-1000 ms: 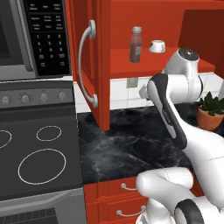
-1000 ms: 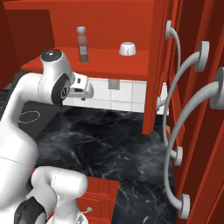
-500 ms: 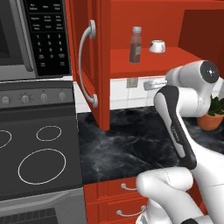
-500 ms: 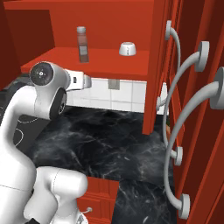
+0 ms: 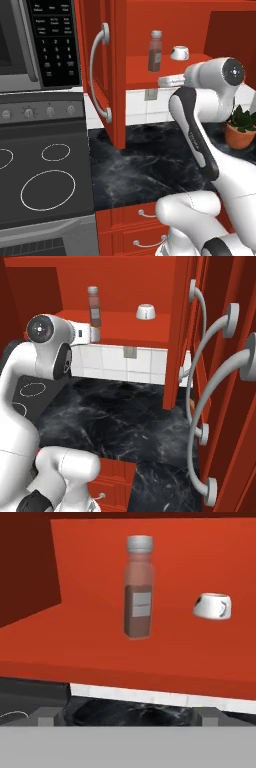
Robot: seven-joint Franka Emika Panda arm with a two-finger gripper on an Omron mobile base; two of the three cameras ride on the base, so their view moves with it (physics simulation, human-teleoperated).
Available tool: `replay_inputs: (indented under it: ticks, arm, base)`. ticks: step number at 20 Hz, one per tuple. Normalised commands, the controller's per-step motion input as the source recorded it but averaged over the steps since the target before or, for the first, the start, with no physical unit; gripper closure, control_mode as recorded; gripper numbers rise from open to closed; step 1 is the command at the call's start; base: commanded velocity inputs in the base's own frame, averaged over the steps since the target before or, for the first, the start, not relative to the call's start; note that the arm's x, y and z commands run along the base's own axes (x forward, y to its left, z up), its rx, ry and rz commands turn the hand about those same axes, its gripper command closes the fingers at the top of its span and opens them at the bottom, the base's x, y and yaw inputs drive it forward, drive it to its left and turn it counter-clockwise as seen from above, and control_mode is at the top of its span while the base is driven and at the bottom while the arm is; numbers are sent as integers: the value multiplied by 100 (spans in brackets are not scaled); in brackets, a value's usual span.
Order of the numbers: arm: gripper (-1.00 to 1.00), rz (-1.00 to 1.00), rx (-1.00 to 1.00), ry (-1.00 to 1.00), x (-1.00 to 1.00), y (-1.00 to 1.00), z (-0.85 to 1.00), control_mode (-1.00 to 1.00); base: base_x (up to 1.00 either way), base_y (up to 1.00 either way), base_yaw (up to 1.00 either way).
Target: Take the cinnamon bottle from the cabinet and place it on the dining table, next to the plate with the cupcake. Then take the chocolate from the dining counter and place it on the cupcake plate.
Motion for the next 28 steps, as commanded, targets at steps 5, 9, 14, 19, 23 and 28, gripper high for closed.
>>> replay_inputs:
  ticks: [5,9,14,19,23,28]
  arm:
    - [-100,-1,-5,17,23,0,45,-100]
    - [-100,20,0,3,19,-2,8,-100]
    - [-100,20,1,0,13,-5,0,-100]
    - [-100,10,6,0,25,0,0,-100]
    - [-100,5,4,0,36,-3,-2,-100]
    - [-100,6,11,0,28,-8,-20,-100]
  base:
    - [0,0,0]
    - [0,0,0]
    - [0,0,0]
    - [0,0,0]
    - [0,0,0]
    - [0,0,0]
